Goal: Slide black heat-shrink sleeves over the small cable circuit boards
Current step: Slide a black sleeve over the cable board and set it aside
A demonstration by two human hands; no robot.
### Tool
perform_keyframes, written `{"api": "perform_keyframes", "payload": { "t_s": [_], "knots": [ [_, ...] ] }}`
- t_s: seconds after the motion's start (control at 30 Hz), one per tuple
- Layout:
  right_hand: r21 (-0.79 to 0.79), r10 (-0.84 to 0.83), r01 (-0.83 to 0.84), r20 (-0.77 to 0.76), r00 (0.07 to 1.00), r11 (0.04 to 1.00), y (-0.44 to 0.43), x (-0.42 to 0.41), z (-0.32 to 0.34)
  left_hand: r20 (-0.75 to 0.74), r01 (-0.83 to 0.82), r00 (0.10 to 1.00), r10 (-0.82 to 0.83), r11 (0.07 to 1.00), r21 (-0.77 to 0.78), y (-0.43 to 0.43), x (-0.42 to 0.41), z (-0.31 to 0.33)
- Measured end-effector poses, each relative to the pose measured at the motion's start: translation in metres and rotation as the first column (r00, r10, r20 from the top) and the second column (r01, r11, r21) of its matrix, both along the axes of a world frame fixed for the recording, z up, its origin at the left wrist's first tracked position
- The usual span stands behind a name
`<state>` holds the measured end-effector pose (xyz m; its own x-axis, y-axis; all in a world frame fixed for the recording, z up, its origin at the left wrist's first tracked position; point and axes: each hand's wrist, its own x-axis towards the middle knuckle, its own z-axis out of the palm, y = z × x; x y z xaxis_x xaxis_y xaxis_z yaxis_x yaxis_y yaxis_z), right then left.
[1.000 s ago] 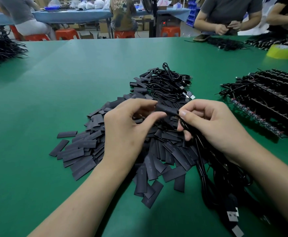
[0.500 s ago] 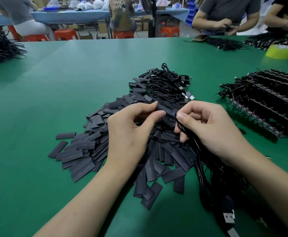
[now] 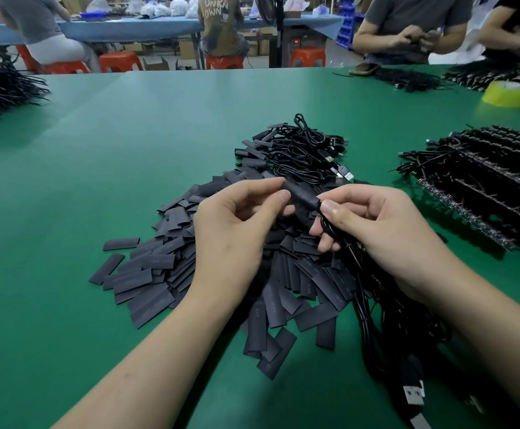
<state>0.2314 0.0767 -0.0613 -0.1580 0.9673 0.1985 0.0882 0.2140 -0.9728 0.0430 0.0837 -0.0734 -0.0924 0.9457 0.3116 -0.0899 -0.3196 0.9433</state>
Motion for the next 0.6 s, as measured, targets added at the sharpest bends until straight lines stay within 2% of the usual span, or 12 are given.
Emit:
{"api": "perform_keyframes", "payload": {
  "t_s": [0.1,0.2,0.37,0.6],
  "knots": [
    [0.024,0.016,-0.016,-0.016,1.0,1.0,-0.0019,-0.002,0.0007,-0.01,-0.004,1.0,0.004,1.0,-0.009,0.0005,0.0002,-0.0005],
    [0.036,0.011,-0.011,-0.004,1.0,0.999,-0.0028,-0.0029,0.0016,-0.151,-0.037,0.988,0.04,0.999,0.023,-0.0017,0.0021,-0.0011],
    [0.044,-0.008,0.008,0.012,1.0,0.999,-0.0029,-0.003,0.0016,-0.269,-0.035,0.962,0.04,0.999,0.026,-0.0055,0.0032,0.0008],
    [0.088,-0.03,0.019,0.119,0.992,0.996,-0.0056,-0.0036,0.0044,-0.398,-0.061,0.913,0.087,0.995,0.08,-0.0068,0.0028,0.0034]
  ]
}}
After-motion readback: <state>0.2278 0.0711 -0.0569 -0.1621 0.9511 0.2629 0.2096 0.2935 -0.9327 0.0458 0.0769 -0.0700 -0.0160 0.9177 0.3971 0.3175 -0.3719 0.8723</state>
